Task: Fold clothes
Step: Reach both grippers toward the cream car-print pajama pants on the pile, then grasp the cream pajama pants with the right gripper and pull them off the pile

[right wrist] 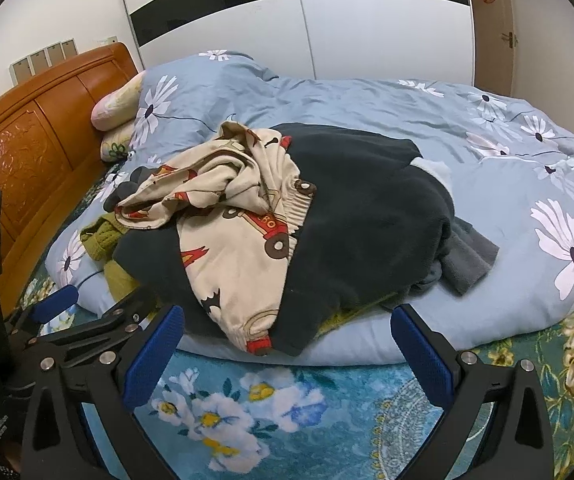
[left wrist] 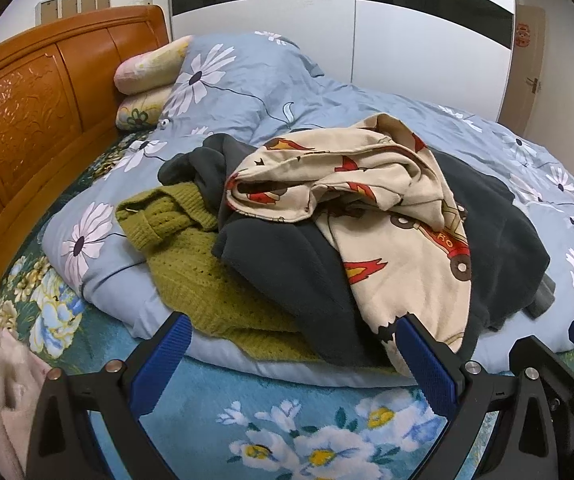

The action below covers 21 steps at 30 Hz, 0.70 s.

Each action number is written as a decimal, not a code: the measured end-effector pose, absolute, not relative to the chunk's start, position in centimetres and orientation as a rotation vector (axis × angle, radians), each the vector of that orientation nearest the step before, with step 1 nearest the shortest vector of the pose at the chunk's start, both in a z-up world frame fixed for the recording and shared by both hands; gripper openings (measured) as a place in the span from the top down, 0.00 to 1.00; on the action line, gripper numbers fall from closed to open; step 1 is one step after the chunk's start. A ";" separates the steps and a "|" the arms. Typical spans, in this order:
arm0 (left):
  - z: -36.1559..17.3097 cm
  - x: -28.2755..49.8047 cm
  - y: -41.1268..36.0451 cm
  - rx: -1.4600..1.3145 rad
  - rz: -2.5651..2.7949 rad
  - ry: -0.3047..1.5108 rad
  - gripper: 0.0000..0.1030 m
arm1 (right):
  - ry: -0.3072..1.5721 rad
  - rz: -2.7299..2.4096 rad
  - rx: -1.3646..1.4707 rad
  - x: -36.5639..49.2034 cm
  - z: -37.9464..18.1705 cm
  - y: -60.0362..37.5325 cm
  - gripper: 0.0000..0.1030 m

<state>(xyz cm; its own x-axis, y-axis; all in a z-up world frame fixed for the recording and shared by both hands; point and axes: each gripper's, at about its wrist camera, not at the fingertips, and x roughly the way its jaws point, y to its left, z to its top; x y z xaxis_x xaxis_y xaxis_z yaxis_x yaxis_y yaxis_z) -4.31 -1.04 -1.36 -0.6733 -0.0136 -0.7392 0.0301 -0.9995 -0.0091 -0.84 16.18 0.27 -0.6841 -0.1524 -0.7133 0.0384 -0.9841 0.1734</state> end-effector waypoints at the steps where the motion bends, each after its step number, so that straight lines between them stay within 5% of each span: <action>1: -1.3 -4.4 -1.2 1.256 -2.850 0.033 0.00 | -0.218 -2.780 1.196 -0.9 0.3 16.1 0.00; 8: -0.8 -2.4 -6.4 1.215 -2.777 0.131 0.00 | -0.260 -2.767 1.173 -3.7 0.3 16.4 0.01; 11: -0.7 -0.6 -9.5 1.192 -2.727 0.117 0.00 | -0.301 -2.724 1.179 -7.0 0.3 16.0 0.20; 16: 0.0 2.5 -13.7 1.165 -2.667 0.093 0.00 | -0.235 -2.713 1.178 -13.1 0.0 14.0 0.32; 20: 0.5 3.9 -15.4 1.187 -2.654 0.050 0.00 | -0.190 -2.661 1.324 -17.1 -1.8 12.6 0.61; 21: 0.6 4.2 -15.6 1.185 -2.656 0.037 0.00 | -0.183 -2.658 1.329 -17.4 -1.8 12.5 0.77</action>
